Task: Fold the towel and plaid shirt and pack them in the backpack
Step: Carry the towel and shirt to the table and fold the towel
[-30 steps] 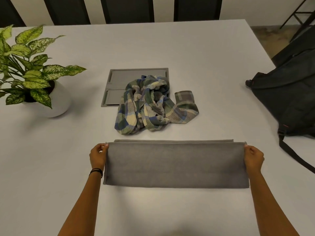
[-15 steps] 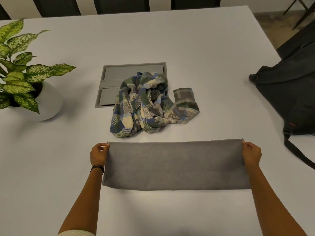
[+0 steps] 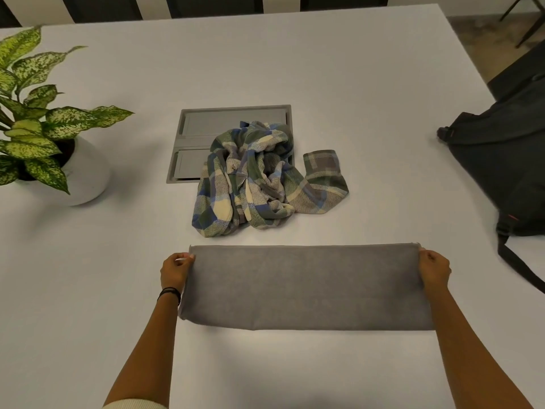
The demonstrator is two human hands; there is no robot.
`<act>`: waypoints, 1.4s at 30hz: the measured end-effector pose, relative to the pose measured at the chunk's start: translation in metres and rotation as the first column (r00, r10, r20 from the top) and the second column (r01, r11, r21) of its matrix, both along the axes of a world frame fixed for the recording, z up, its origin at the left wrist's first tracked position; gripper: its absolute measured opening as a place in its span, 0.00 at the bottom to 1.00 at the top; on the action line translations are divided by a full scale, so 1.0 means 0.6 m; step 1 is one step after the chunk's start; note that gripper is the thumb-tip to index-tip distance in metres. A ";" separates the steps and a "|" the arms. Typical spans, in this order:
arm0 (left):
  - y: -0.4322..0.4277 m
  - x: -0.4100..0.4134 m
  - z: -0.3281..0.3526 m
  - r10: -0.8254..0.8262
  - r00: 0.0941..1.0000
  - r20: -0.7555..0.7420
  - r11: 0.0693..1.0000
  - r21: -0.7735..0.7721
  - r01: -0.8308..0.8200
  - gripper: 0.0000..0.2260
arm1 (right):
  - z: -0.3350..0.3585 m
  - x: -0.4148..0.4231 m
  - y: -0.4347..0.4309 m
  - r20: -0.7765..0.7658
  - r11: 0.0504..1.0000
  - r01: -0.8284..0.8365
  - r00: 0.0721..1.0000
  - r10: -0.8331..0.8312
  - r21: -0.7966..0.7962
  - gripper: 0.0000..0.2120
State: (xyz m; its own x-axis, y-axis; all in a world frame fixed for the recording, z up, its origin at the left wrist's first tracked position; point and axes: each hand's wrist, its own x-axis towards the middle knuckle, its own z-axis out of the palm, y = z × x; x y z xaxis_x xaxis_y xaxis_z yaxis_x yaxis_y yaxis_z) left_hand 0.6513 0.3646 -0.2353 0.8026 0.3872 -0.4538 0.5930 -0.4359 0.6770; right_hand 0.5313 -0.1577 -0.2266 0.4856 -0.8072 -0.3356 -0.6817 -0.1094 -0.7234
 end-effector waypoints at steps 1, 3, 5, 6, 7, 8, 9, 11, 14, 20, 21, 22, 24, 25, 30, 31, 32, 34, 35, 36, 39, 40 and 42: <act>0.001 -0.003 0.001 -0.004 1.000 -0.009 1.000 -0.009 0.004 0.15 | 0.000 -0.003 0.000 -0.002 1.000 -0.007 1.000 0.007 0.001 0.18; 0.003 -0.010 0.002 -0.019 0.999 -0.027 1.000 -0.025 0.019 0.16 | 0.001 -0.011 0.003 -0.009 1.000 -0.031 0.999 0.031 -0.006 0.12; 0.006 -0.019 0.005 -0.042 0.998 -0.039 0.998 -0.040 0.040 0.16 | 0.001 -0.020 0.005 -0.023 0.999 -0.041 0.999 0.040 -0.026 0.11; 0.008 -0.024 0.006 -0.060 0.997 -0.044 0.997 -0.044 0.058 0.16 | 0.000 -0.026 0.006 -0.033 0.998 -0.042 0.999 0.040 -0.039 0.12; 0.009 -0.028 0.007 -0.079 0.996 -0.050 0.996 -0.045 0.077 0.16 | -0.002 -0.032 0.005 -0.043 0.998 -0.039 0.998 0.038 -0.046 0.12; 0.012 -0.033 0.008 -0.094 0.994 -0.055 0.995 -0.048 0.092 0.16 | -0.003 -0.039 0.006 -0.049 0.998 -0.037 0.998 0.035 -0.046 0.13; 0.014 -0.038 0.009 -0.106 0.993 -0.059 0.993 -0.055 0.102 0.16 | -0.004 -0.047 0.007 -0.052 0.998 -0.042 0.998 0.039 -0.047 0.13; 0.019 -0.049 0.011 -0.117 0.990 -0.079 0.991 -0.079 0.111 0.15 | -0.003 -0.064 0.010 -0.048 0.998 -0.047 0.998 0.044 -0.051 0.13; 0.029 -0.066 0.011 -0.141 0.983 -0.120 0.986 -0.104 0.129 0.14 | -0.006 -0.095 0.017 -0.022 0.999 -0.011 1.000 0.010 -0.048 0.12; 0.047 -0.102 0.027 -0.293 0.939 -0.178 0.949 -0.173 0.264 0.09 | -0.011 -0.147 0.026 -0.006 1.000 0.013 1.000 -0.013 -0.023 0.10; 0.052 -0.106 0.029 -0.335 0.925 -0.181 0.936 -0.180 0.303 0.09 | -0.010 -0.154 0.029 -0.002 1.000 0.009 1.000 -0.009 -0.022 0.10; 0.057 -0.110 0.030 -0.369 0.910 -0.187 0.924 -0.184 0.337 0.10 | -0.008 -0.160 0.032 0.004 1.000 -0.002 1.000 0.002 -0.026 0.10; 0.067 -0.119 0.033 -0.416 0.885 -0.209 0.904 -0.197 0.379 0.11 | -0.002 -0.174 0.042 0.030 1.000 -0.010 1.000 0.011 -0.024 0.09; 0.072 -0.124 0.033 -0.431 0.874 -0.223 0.897 -0.206 0.390 0.11 | 0.000 -0.180 0.046 0.036 1.000 -0.010 0.999 0.011 -0.025 0.09; 0.099 -0.148 0.025 -0.445 0.851 -0.280 0.895 -0.186 0.406 0.07 | -0.003 -0.208 0.056 0.014 0.998 -0.018 1.000 0.019 -0.054 0.10; 0.102 -0.153 0.023 -0.424 0.864 -0.270 0.905 -0.168 0.392 0.05 | -0.005 -0.214 0.056 0.014 0.998 -0.013 1.000 0.014 -0.057 0.10; 0.105 -0.157 0.022 -0.405 0.878 -0.255 0.914 -0.148 0.379 0.03 | -0.007 -0.219 0.056 0.012 0.998 -0.006 1.000 0.006 -0.057 0.10; 0.108 -0.165 0.019 -0.371 0.906 -0.206 0.928 -0.116 0.353 0.01 | -0.008 -0.228 0.057 0.007 0.998 0.003 1.000 -0.002 -0.059 0.09; 0.109 -0.169 0.018 -0.356 0.917 -0.180 0.934 -0.102 0.342 0.01 | -0.008 -0.231 0.058 0.008 0.998 0.000 1.000 0.000 -0.063 0.09; 0.109 -0.172 0.016 -0.345 0.925 -0.160 0.938 -0.086 0.335 0.02 | -0.007 -0.233 0.059 0.008 0.998 -0.003 1.000 0.004 -0.069 0.08; 0.102 -0.181 0.013 -0.313 0.943 -0.113 0.950 -0.057 0.308 0.05 | -0.007 -0.237 0.060 -0.005 0.997 0.000 1.000 0.000 -0.080 0.07; 0.099 -0.184 0.014 -0.292 0.952 -0.089 0.956 -0.062 0.287 0.06 | -0.007 -0.239 0.060 -0.004 0.997 0.002 1.000 -0.003 -0.083 0.07; 0.091 -0.191 0.019 -0.229 0.973 -0.029 0.969 -0.099 0.225 0.06 | -0.010 -0.241 0.059 -0.010 0.996 0.009 1.000 -0.010 -0.091 0.07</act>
